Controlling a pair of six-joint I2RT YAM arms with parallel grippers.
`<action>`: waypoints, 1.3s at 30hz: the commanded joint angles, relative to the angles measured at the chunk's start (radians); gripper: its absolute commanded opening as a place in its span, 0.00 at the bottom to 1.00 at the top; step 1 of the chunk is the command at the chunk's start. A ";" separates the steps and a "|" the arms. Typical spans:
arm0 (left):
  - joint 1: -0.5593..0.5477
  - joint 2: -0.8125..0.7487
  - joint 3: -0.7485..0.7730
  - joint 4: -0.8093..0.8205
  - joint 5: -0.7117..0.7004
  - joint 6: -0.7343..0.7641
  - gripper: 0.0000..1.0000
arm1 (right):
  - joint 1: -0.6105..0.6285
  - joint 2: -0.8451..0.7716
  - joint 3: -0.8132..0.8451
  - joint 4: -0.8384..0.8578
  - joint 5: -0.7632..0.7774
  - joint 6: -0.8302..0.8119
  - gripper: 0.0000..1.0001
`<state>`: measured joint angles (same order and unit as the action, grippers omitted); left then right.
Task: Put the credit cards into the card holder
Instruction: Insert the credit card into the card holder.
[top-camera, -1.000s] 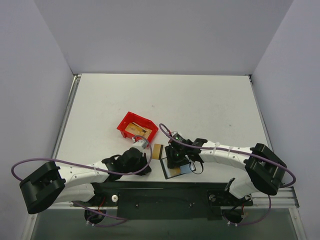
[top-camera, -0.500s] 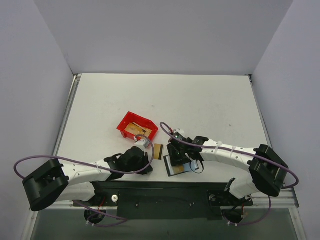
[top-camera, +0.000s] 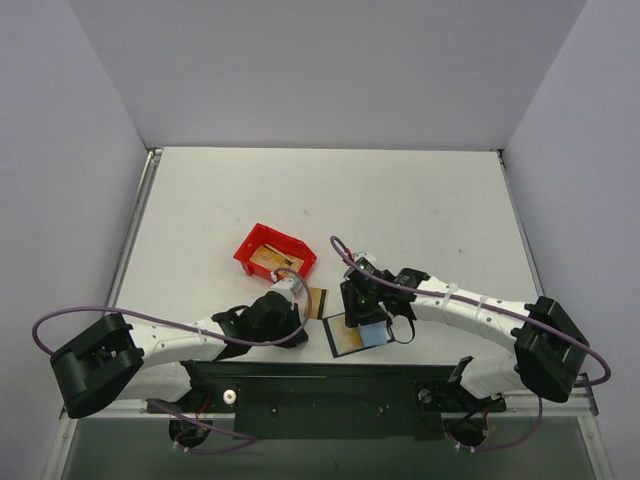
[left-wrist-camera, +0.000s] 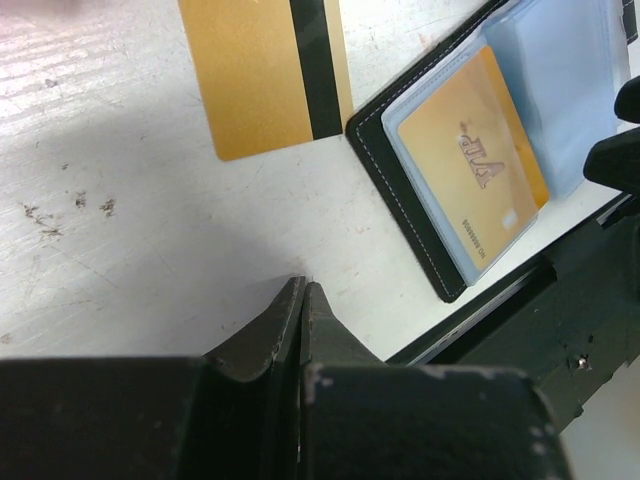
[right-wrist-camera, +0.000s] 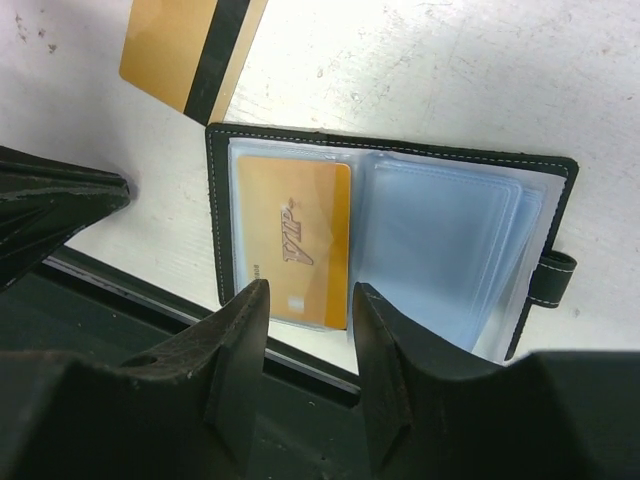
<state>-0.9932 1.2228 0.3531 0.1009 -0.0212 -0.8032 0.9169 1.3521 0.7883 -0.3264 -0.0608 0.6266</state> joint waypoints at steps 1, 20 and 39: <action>-0.002 0.027 0.037 0.025 0.006 0.022 0.06 | -0.007 0.002 0.003 -0.025 0.019 0.002 0.32; -0.016 0.112 0.084 0.092 0.047 0.030 0.03 | -0.049 0.056 -0.129 0.171 -0.085 0.033 0.24; -0.027 0.162 0.116 0.111 0.056 0.036 0.02 | -0.046 0.073 -0.109 0.095 -0.004 0.027 0.29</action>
<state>-1.0138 1.3716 0.4351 0.1852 0.0292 -0.7811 0.8711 1.4120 0.6701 -0.1764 -0.1013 0.6537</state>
